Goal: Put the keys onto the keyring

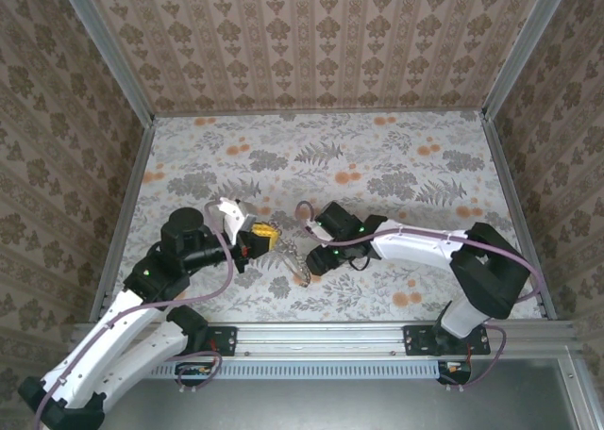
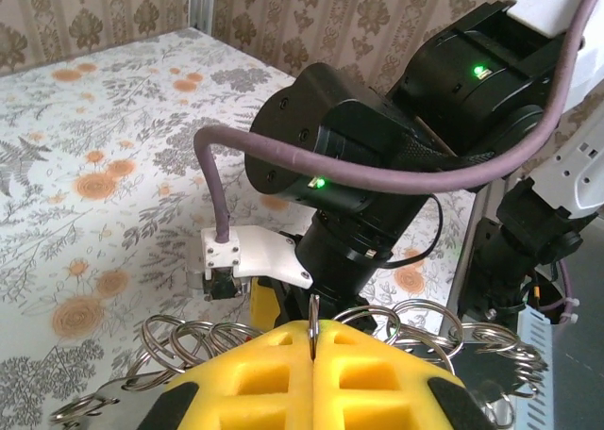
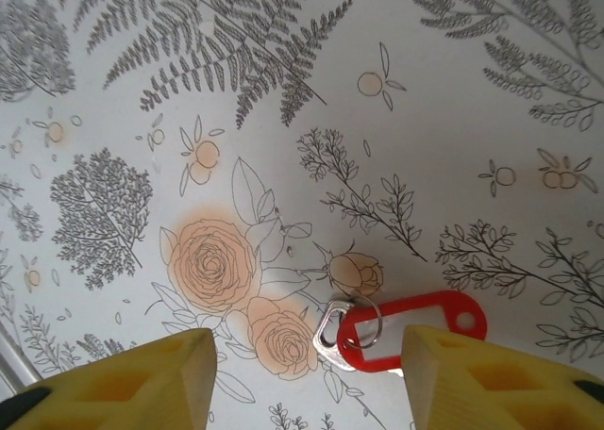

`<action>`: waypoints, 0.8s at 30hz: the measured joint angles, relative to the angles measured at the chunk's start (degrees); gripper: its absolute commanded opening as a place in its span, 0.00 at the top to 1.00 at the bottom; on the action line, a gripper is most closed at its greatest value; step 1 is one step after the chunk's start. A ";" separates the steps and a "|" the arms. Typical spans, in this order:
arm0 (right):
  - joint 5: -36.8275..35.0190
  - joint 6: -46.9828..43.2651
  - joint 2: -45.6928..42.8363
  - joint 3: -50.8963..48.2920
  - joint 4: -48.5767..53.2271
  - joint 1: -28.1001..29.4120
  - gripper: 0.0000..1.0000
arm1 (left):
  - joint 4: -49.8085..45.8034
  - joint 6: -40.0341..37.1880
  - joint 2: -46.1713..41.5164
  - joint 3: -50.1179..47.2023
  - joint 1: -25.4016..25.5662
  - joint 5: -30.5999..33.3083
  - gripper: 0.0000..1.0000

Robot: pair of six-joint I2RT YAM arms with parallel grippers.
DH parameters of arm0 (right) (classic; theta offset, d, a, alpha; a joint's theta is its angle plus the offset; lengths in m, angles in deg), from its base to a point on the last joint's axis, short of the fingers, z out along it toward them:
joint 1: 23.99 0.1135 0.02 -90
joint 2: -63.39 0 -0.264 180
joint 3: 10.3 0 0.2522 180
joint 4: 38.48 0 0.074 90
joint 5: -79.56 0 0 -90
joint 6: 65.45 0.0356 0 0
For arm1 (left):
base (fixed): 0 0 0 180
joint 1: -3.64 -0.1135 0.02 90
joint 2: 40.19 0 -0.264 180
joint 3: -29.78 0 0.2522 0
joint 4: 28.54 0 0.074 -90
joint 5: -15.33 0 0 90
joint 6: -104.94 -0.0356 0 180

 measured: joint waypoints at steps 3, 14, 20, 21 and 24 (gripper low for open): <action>-1.57 -0.09 1.40 1.38 2.89 0.90 0.50 | -0.09 0.15 -0.11 -0.35 -0.57 0.24 1.00; -5.79 -1.55 7.28 6.67 8.48 2.34 0.57 | 0.63 0.79 -1.11 -1.79 -2.01 0.52 1.00; -7.87 -2.80 7.87 8.55 10.38 2.67 0.56 | 1.38 1.25 -1.09 -2.89 -2.62 -0.35 1.00; -7.98 -2.86 7.87 8.68 10.60 2.67 0.56 | 1.51 1.25 -1.09 -2.97 -2.75 -0.52 1.00; -8.52 -3.08 8.50 9.42 11.28 2.67 0.58 | 2.14 1.29 -1.09 -3.06 -2.86 -1.05 1.00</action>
